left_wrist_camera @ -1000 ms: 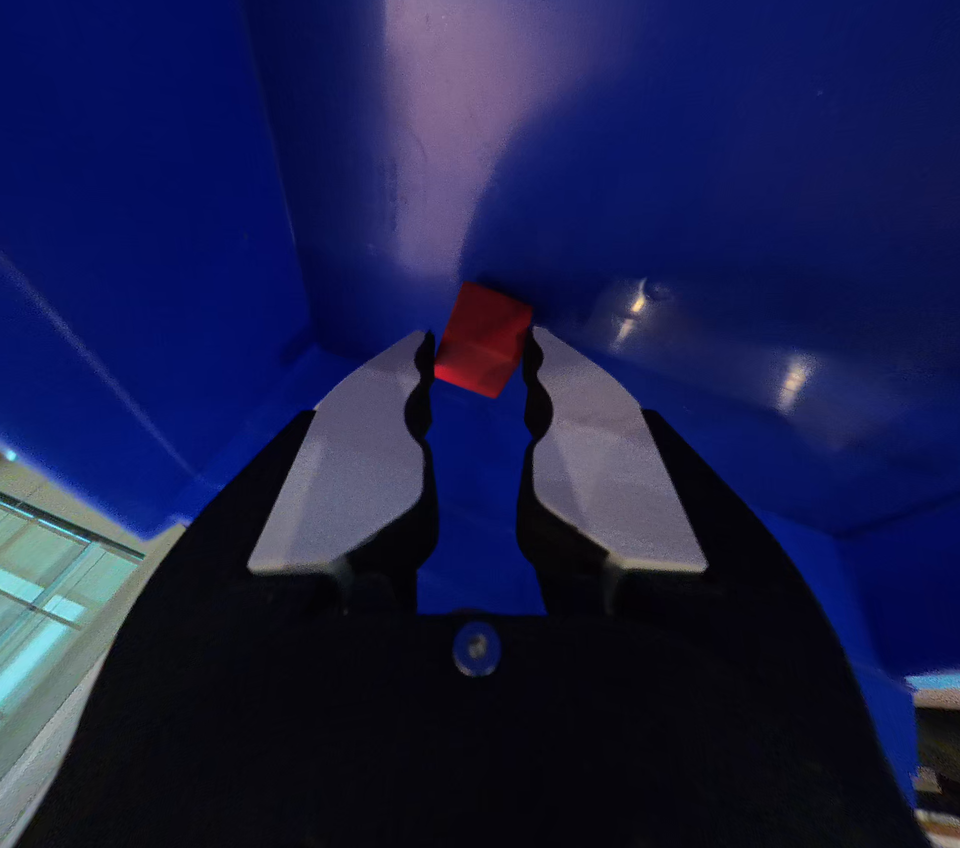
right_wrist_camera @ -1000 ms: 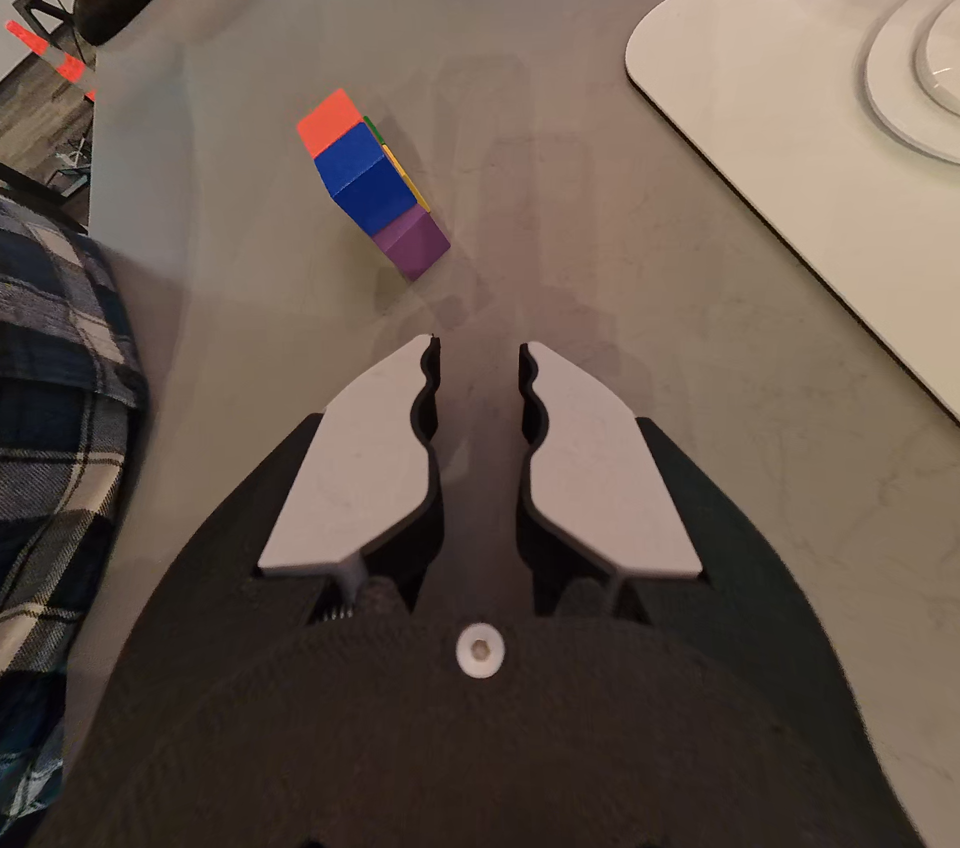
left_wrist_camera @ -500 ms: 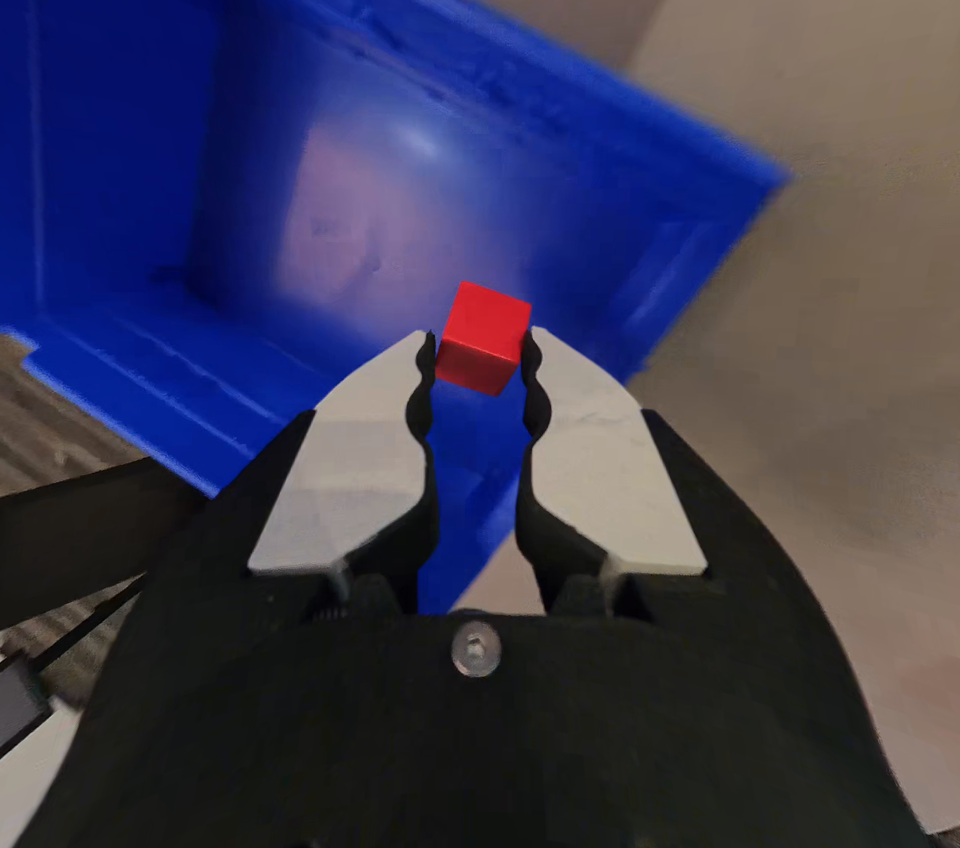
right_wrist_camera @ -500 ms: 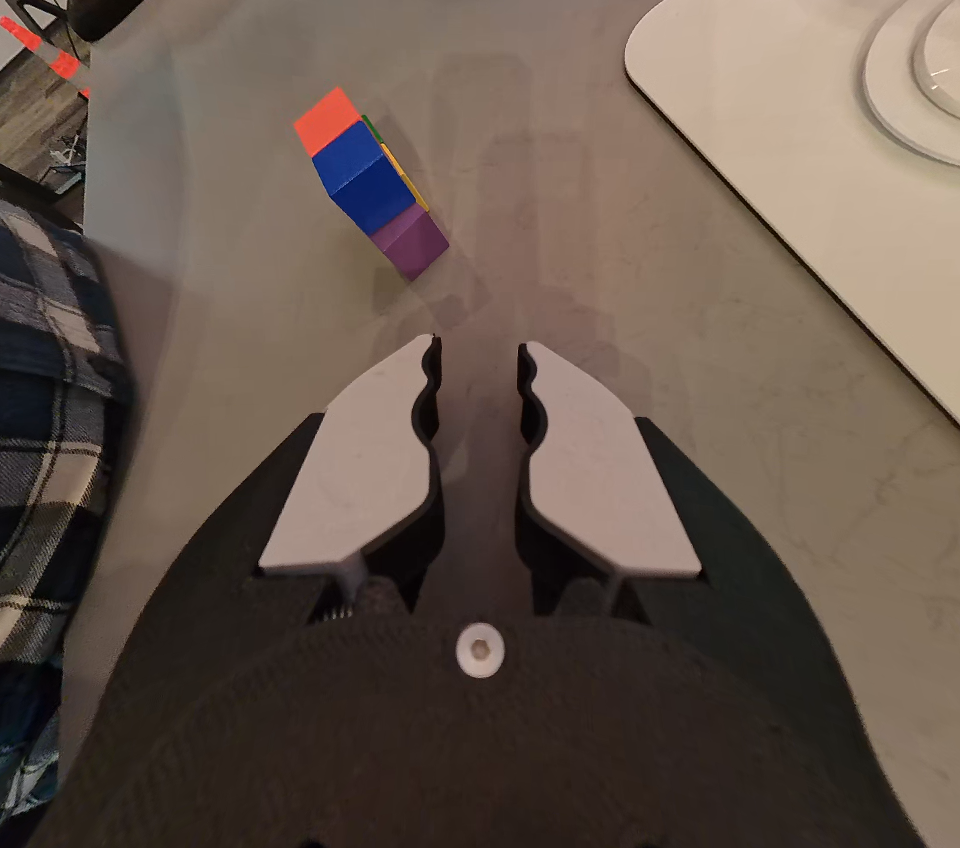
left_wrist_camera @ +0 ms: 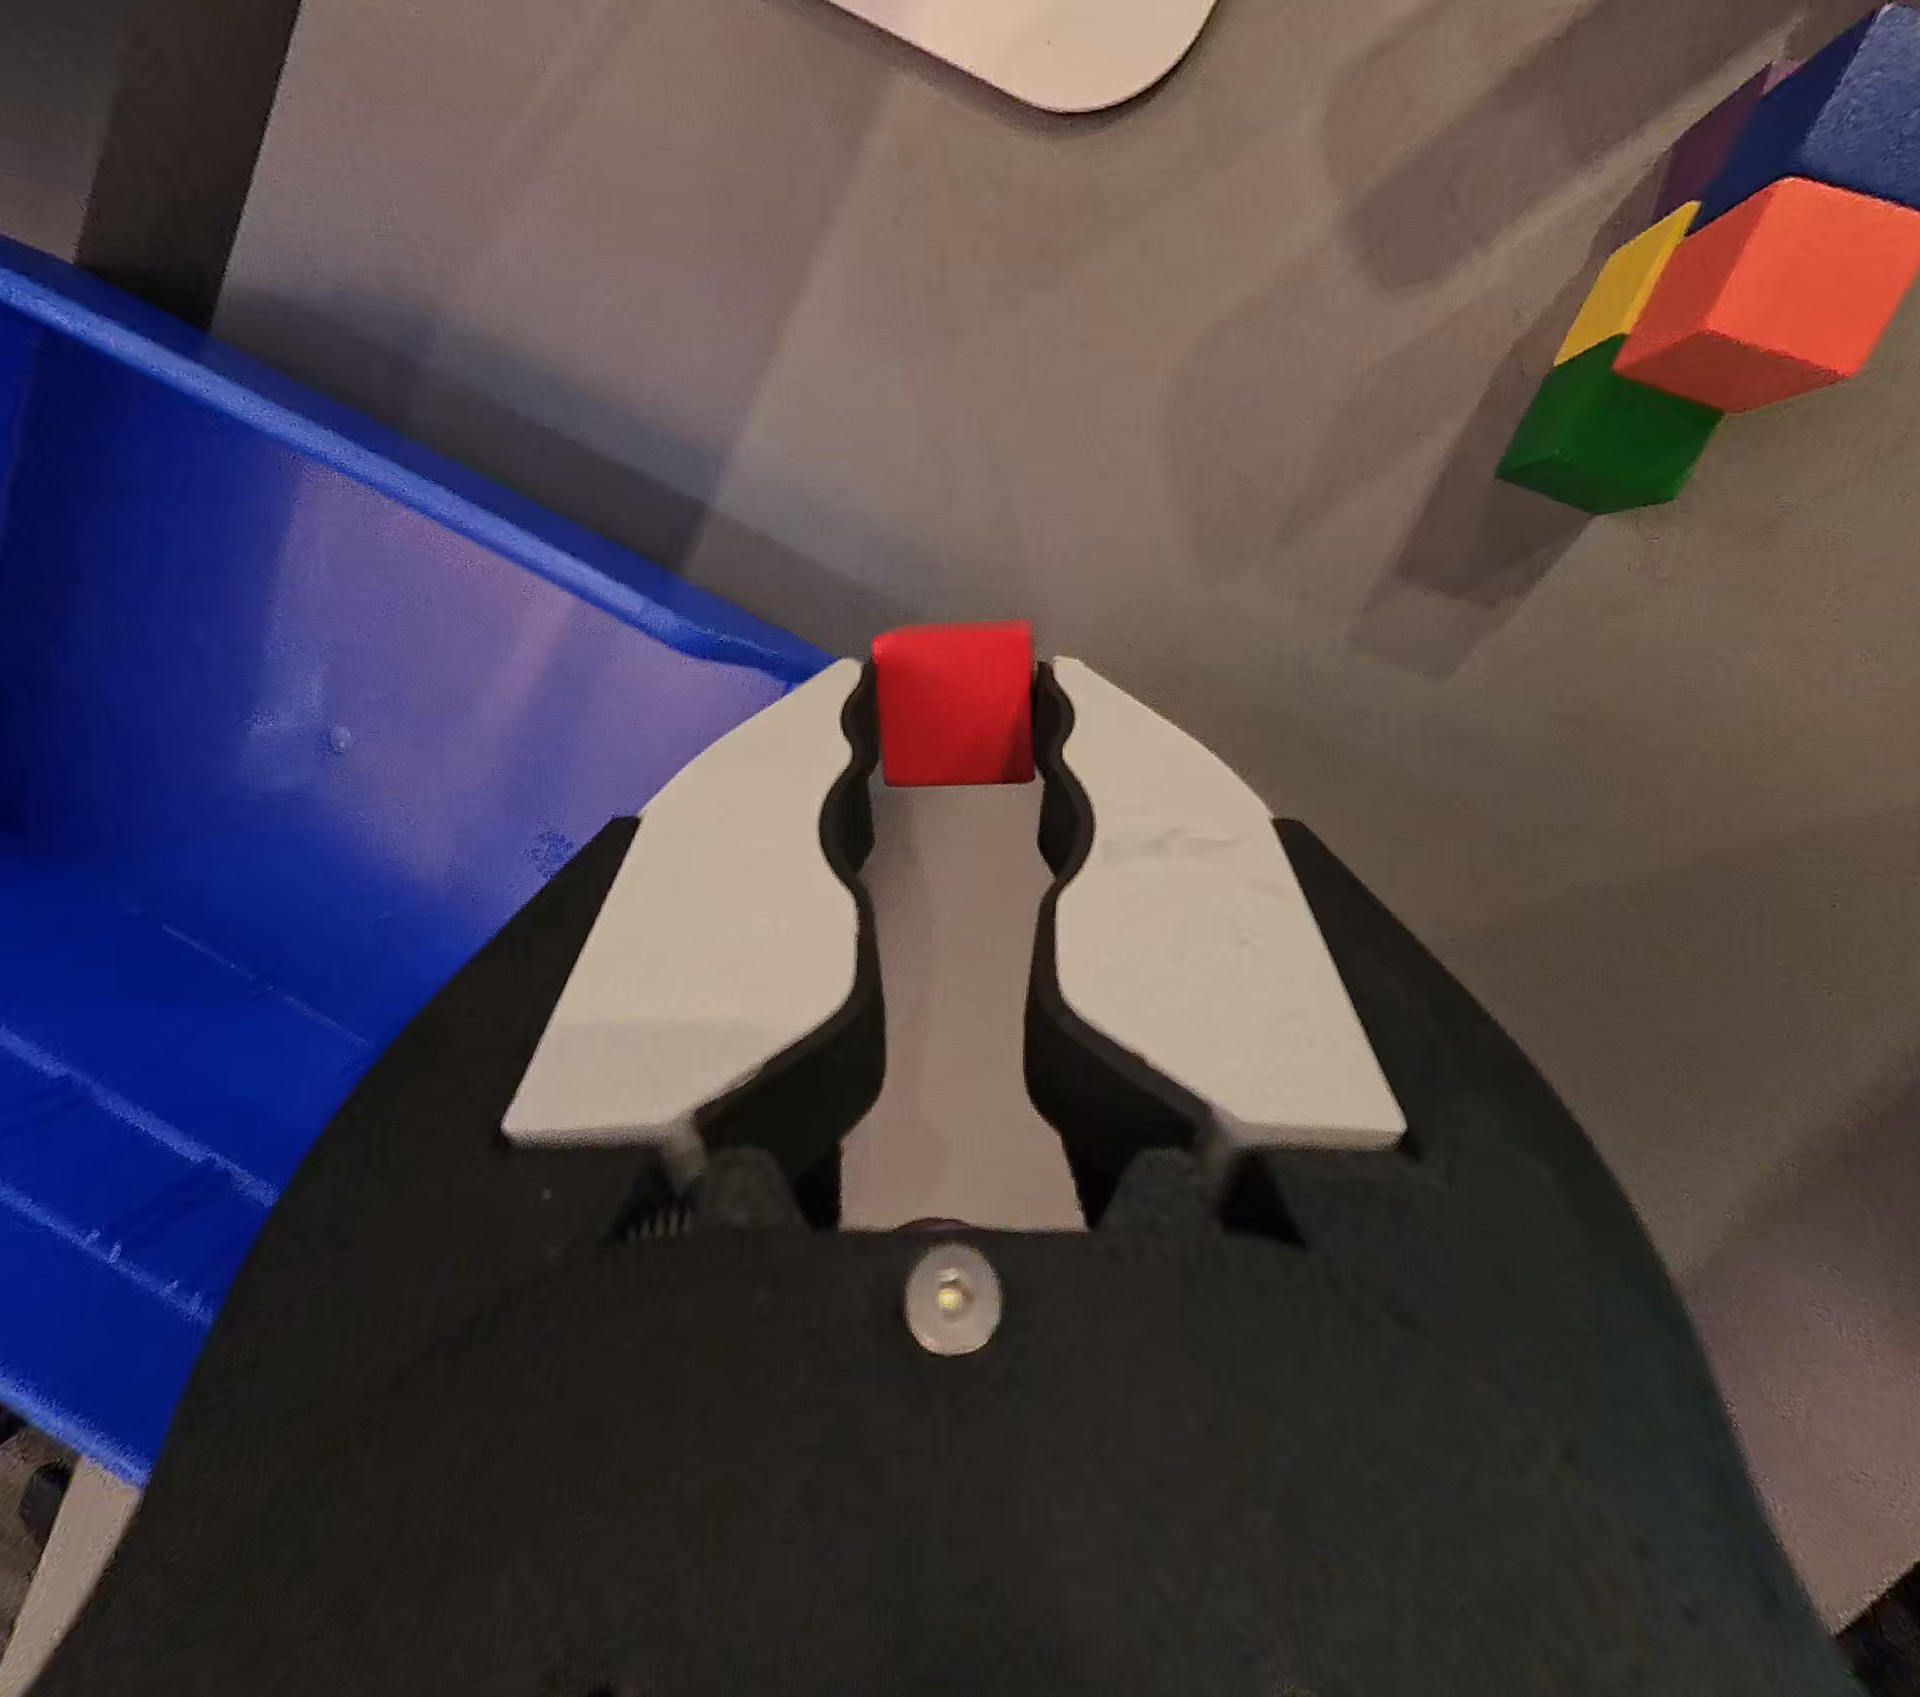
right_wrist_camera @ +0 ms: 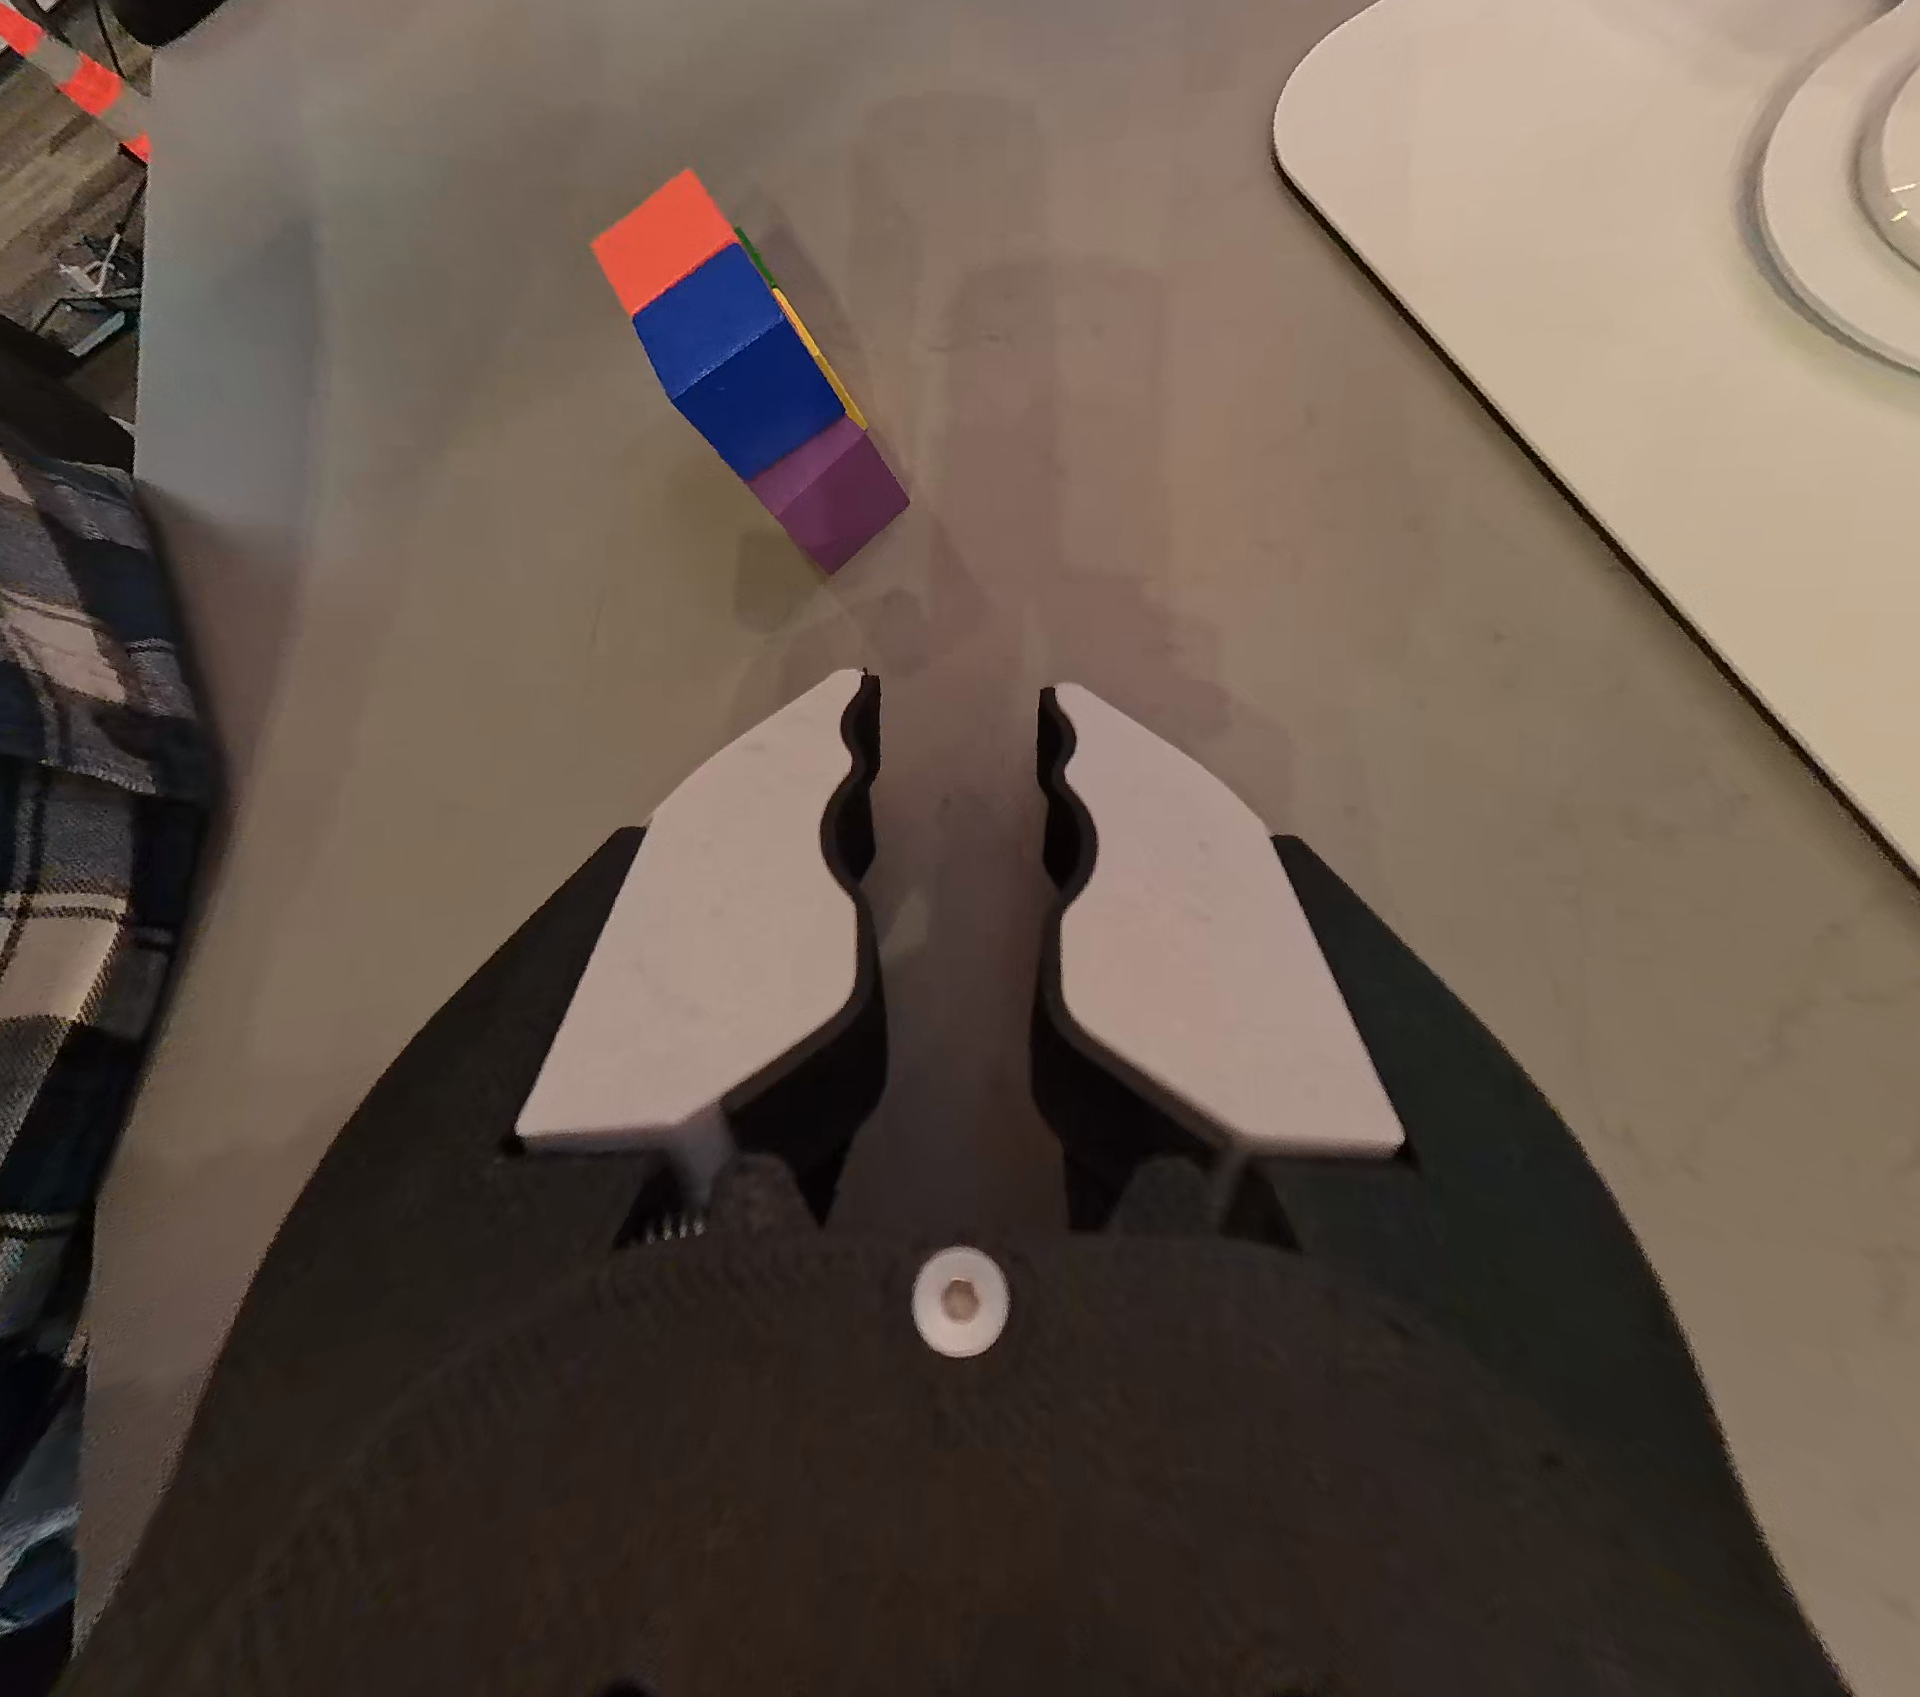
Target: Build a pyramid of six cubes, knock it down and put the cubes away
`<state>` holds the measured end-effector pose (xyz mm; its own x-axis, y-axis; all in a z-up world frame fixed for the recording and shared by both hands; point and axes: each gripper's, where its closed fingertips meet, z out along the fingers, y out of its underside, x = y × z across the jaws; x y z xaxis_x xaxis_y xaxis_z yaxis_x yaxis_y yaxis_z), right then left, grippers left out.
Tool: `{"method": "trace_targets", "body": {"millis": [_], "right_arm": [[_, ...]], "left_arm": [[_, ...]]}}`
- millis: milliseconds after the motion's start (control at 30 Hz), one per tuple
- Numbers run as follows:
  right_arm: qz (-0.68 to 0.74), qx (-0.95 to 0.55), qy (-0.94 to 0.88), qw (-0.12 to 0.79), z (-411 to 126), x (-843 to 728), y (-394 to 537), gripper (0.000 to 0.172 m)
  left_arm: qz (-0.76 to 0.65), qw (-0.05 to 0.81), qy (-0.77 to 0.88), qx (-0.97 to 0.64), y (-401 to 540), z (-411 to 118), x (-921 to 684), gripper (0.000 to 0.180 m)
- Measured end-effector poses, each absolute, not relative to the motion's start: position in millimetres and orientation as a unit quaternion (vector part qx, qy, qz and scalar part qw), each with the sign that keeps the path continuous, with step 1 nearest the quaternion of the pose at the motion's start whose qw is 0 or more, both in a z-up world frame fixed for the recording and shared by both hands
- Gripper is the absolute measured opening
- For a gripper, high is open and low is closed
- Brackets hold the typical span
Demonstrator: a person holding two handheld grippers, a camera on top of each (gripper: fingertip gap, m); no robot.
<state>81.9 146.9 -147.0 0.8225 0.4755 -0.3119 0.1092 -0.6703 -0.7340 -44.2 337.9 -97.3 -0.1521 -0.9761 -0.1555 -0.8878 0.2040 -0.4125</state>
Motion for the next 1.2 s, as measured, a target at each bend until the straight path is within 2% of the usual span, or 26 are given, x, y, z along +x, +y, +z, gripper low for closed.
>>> {"method": "trace_targets", "body": {"millis": [133,333,567,1200], "right_arm": [[0.247,-0.88,-0.167,0.37,-147,82,147,0.029],[0.251,-0.879,-0.165,0.37,-147,82,147,0.029],[0.247,-0.879,-0.168,0.37,-147,81,147,0.029],[0.246,-0.878,-0.18,0.37,-147,78,145,0.029]], "left_arm": [[-0.132,0.2,0.753,-0.613,330,-87,-41,0.027],[-0.177,0.177,0.785,-0.566,257,-73,-13,0.027],[-0.16,0.15,0.829,-0.514,196,-87,10,0.027],[-0.125,0.135,0.85,-0.494,180,-108,14,0.027]]}}
